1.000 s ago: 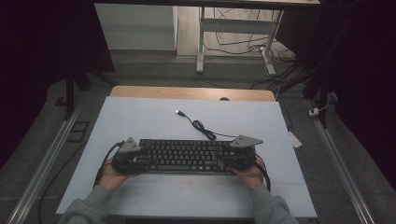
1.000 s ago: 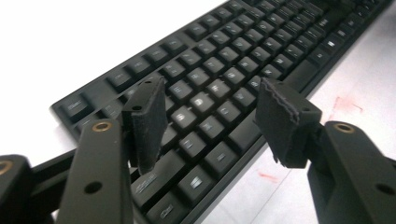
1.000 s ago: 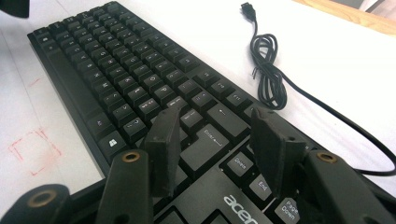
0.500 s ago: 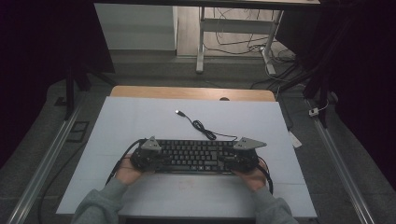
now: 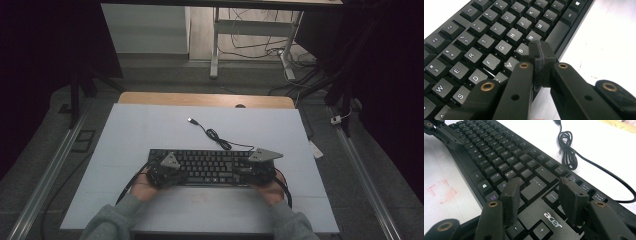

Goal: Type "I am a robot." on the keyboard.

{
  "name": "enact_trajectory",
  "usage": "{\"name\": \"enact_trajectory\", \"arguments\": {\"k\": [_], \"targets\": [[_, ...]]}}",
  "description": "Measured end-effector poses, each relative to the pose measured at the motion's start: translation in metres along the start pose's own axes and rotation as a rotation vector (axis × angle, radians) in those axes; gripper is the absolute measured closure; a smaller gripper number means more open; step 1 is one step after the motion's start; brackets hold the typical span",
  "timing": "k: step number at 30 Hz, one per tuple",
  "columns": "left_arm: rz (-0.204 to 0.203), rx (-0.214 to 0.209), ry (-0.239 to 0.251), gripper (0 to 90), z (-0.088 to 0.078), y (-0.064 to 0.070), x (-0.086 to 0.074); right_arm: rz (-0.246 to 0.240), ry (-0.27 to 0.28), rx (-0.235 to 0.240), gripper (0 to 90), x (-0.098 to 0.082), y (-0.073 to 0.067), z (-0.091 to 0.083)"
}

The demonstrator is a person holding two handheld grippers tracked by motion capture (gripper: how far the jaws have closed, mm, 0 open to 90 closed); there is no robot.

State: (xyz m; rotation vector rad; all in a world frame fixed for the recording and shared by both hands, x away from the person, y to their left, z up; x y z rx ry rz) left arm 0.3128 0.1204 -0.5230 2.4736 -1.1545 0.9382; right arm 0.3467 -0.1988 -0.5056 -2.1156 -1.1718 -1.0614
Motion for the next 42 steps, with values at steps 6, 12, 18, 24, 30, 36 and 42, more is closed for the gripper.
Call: {"name": "enact_trajectory", "arguments": {"k": [6,12,18,24,30,36,42], "targets": [[0.001,0.006,-0.002,88.8,0.001,-0.001,-0.001,0.001,-0.002,-0.002,51.6,0.0,0.001,0.0],[0.024,0.029,0.001,88.8,0.002,0.003,-0.001,0.0,-0.008,-0.008,51.3,-0.001,0.001,0.001],[-0.026,0.048,0.095,88.8,-0.015,-0.003,0.002,0.0,-0.009,-0.01,51.1,-0.001,0.002,0.0],[-0.117,0.076,0.152,87.7,-0.032,-0.019,-0.003,-0.001,-0.007,-0.011,50.8,-0.001,0.003,0.001],[-0.208,0.135,0.183,62.6,-0.041,-0.031,-0.008,-0.004,-0.012,-0.015,50.4,-0.001,0.003,0.001],[-0.245,0.156,0.18,50.5,-0.044,-0.038,-0.011,-0.002,-0.013,-0.011,50.2,-0.002,0.003,0.002],[-0.251,0.166,0.167,45.1,-0.043,-0.039,-0.012,-0.005,-0.018,-0.014,50.2,-0.002,0.003,0.002]]}}
Point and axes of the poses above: each handheld gripper's, and its own axes: z roughly forward along the jaws, x roughly out of its top, y roughly to its right, the point moved 1 cm from there along z, roughly forward along the jaws, and after that the axes turned 8 degrees about x, right-handed, at the moved point
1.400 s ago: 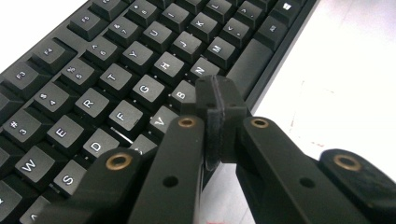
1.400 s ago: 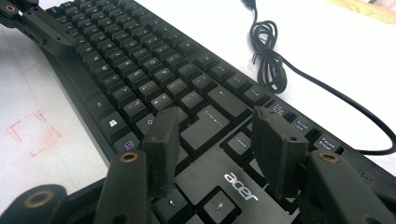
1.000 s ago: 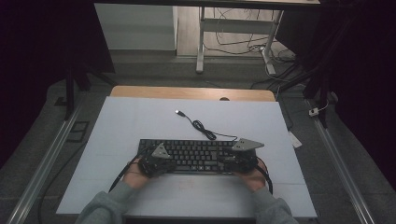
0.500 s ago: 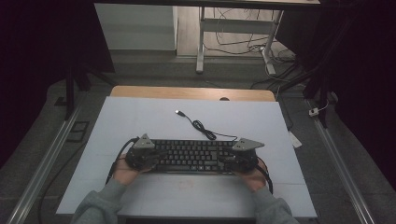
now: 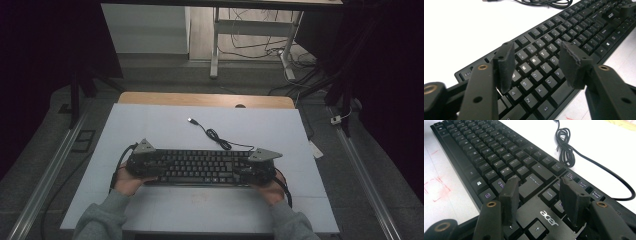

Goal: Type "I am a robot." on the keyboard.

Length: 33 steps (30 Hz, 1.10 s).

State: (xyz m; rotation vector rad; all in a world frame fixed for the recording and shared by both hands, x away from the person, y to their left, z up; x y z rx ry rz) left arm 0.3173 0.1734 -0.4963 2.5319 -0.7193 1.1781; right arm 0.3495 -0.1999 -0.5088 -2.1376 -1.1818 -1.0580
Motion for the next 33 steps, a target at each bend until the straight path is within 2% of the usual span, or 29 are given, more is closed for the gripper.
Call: {"name": "enact_trajectory", "arguments": {"k": [12,26,30,32,33], "targets": [[-0.027,0.02,0.0,42.9,0.0,-0.007,-0.001,0.0,-0.001,0.0,50.1,-0.001,0.0,0.001],[-0.065,0.061,-0.013,44.0,0.002,-0.023,-0.006,0.0,-0.013,-0.003,50.0,-0.001,0.0,0.002],[-0.042,0.057,-0.031,49.7,0.004,-0.022,-0.008,-0.004,-0.012,-0.004,50.0,-0.001,0.0,0.002],[-0.026,0.05,-0.039,56.5,0.006,-0.021,-0.008,0.001,-0.009,-0.003,50.0,-0.001,0.0,0.002],[-0.018,0.048,-0.047,64.8,0.006,-0.02,-0.009,0.003,-0.008,-0.003,50.0,-0.001,0.0,0.002]]}}
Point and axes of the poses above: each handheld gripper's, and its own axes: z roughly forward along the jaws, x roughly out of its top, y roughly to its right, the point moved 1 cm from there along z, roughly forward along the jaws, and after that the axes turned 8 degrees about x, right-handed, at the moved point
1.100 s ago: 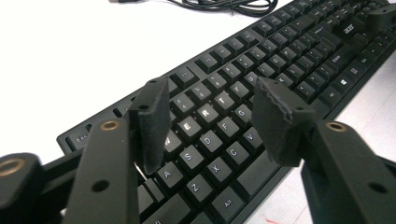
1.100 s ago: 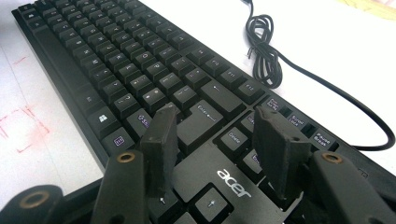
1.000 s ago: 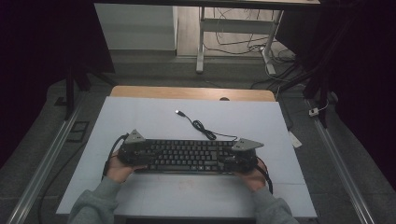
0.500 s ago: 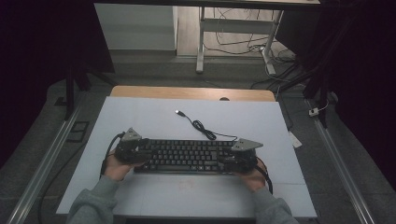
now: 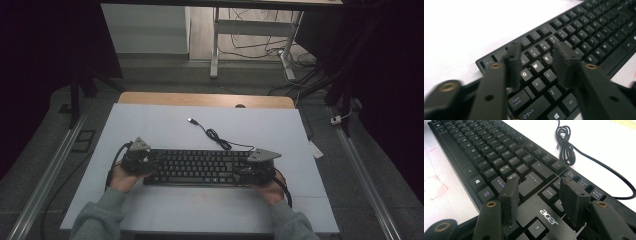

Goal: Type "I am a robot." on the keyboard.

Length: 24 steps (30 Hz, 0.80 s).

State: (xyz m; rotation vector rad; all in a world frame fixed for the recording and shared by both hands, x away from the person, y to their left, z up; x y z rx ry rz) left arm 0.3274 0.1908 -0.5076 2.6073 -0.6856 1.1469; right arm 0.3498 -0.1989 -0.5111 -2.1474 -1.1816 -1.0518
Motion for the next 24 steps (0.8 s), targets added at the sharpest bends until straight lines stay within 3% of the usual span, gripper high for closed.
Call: {"name": "enact_trajectory", "arguments": {"k": [8,12,24], "targets": [[0.056,-0.021,-0.084,88.6,0.008,0.002,-0.006,-0.003,-0.001,-0.001,50.0,0.0,0.0,0.0],[0.066,-0.018,-0.11,88.7,0.012,0.002,-0.008,0.0,-0.001,-0.001,50.0,0.0,0.0,0.0],[0.072,-0.01,-0.129,88.7,0.015,0.002,-0.01,-0.001,-0.004,-0.005,49.9,0.0,0.0,0.0]]}}
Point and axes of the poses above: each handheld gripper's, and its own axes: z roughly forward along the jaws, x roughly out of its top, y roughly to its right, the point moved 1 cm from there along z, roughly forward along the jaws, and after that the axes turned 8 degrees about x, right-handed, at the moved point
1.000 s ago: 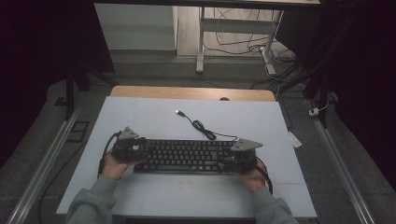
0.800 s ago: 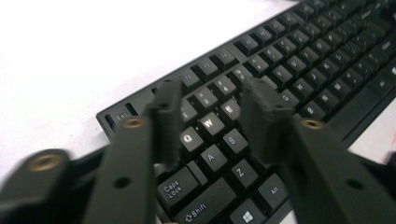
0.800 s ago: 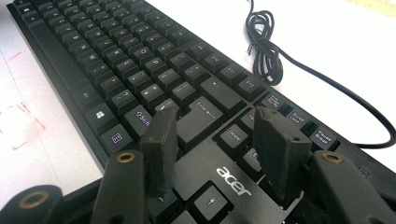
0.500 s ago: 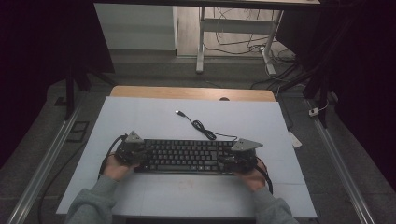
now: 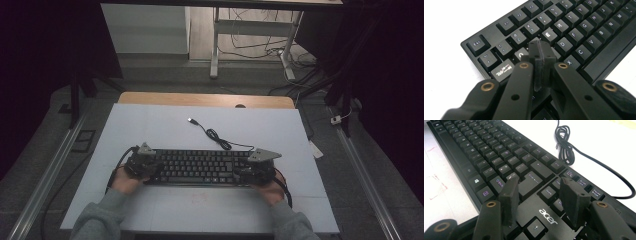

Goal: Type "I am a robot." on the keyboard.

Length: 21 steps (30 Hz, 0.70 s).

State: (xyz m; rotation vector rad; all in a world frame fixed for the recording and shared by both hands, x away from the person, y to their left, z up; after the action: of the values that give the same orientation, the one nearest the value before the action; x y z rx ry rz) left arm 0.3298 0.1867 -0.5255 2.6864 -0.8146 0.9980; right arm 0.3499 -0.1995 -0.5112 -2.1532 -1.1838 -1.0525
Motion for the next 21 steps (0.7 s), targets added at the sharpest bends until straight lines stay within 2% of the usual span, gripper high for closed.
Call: {"name": "enact_trajectory", "arguments": {"k": [8,13,16,21], "targets": [[0.005,-0.004,-0.019,88.8,0.001,0.002,-0.001,0.0,0.001,0.0,49.7,0.0,0.0,0.0],[0.011,0.015,-0.014,88.9,0.001,0.002,0.0,0.0,0.002,0.0,49.6,0.0,0.0,0.0],[0.0,0.022,0.023,88.9,-0.003,0.002,0.001,-0.002,0.002,-0.001,49.5,0.0,0.0,0.0],[-0.032,0.034,0.117,88.8,-0.017,0.0,0.006,-0.003,0.002,-0.001,49.4,0.0,0.0,0.0]]}}
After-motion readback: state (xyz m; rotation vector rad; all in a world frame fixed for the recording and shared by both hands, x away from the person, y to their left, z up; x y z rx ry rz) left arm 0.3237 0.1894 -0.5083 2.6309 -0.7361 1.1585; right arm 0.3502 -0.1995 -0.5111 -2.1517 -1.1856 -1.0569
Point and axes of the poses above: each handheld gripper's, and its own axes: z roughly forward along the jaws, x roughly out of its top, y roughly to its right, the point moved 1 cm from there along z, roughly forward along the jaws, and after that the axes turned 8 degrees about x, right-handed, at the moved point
